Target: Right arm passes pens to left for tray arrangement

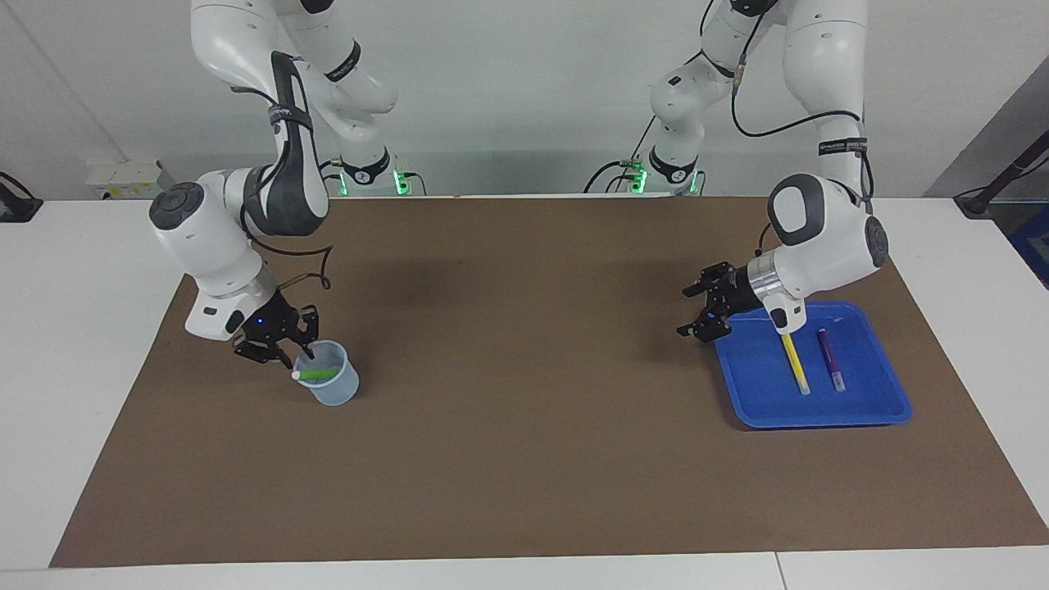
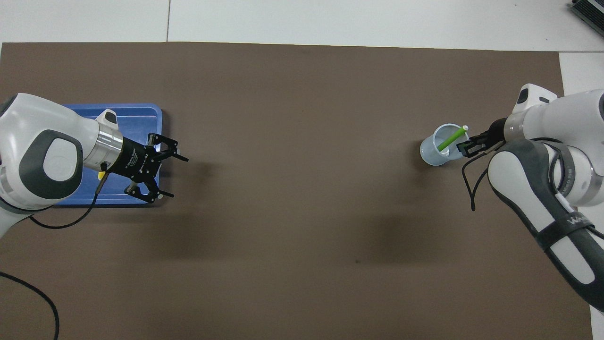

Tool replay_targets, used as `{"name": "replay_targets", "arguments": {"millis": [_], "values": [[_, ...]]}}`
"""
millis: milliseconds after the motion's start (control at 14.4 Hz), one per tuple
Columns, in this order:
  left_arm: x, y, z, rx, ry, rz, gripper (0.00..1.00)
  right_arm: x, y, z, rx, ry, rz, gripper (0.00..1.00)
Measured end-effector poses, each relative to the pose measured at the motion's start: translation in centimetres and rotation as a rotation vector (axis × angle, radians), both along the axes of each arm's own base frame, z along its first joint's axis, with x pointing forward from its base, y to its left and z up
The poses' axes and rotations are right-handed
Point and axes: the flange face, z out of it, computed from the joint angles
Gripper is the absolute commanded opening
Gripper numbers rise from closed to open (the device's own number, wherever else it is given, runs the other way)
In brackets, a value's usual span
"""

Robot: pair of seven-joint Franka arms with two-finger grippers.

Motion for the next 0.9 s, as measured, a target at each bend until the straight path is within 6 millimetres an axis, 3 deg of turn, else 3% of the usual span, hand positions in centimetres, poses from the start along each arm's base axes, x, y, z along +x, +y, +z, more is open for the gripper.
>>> {"name": "replay_targets", "arguments": {"millis": [208,416,485,693,901], "values": [[0.0,0.0,0.0,0.0,0.0,0.0,0.96,0.1,0.2,0.2,0.0,-0.006,0.004,0.52],[0.0,0.0,0.0,0.0,0.0,0.0,0.96,0.5,1.1,0.9,0.0,-0.024,0.016,0.52],[0.0,0.0,0.0,0.0,0.0,0.0,0.96,0.6,1.4,1.0,0.0,-0.03,0.018,0.53],[0.0,0.0,0.0,0.0,0.0,0.0,0.96,1.0,1.5,1.3,0.0,-0.049,0.016,0.7],[0.0,0.0,0.0,0.0,0.0,0.0,0.96,1.4,1.3,0.6,0.003,-0.064,0.011,0.68]]}}
